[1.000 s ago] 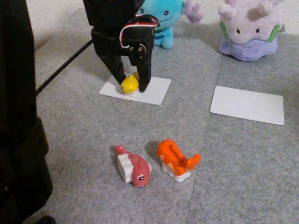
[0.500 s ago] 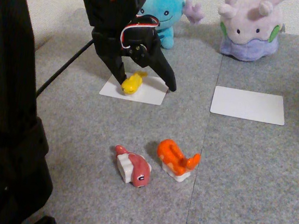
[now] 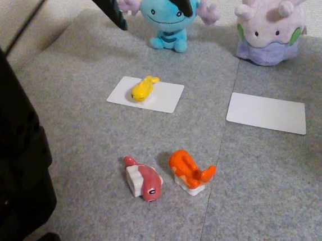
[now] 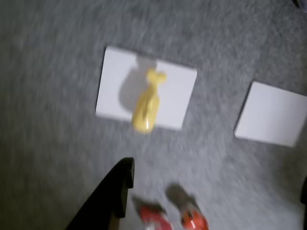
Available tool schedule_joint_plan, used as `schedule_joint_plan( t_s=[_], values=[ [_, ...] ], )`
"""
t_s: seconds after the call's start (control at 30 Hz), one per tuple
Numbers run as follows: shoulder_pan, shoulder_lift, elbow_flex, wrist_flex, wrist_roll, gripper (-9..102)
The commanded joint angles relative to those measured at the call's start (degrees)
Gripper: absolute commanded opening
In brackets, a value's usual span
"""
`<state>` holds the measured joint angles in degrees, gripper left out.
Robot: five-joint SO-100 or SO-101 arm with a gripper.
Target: Wooper wants to eat egg sudhi, and Goomy wants to eat shrimp sushi
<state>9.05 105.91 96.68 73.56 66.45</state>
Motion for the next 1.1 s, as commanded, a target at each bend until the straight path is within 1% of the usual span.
schedule_joint_plan(
  t_s=[0.0,0.13,0.33,0.4,0.47,0.57,0.63,0.87,1.07],
  values=[
    [2.37,6.94,-1.49,7.47,-5.1,40],
    [8.35,13.36,-1.49,12.39,-14.5,40],
    [17.23,17.58,-1.41,21.53,-33.22,40],
    [19.86,17.49,-1.14,23.47,-39.29,40],
    [22.41,17.23,0.79,23.73,-45.88,40],
    [25.75,15.64,6.33,22.76,-55.2,40],
    [27.25,13.89,10.46,21.01,-58.8,40],
    [29.97,6.59,21.36,10.11,-58.8,40],
    [35.16,-0.09,23.12,0.62,-59.94,40]
  ],
)
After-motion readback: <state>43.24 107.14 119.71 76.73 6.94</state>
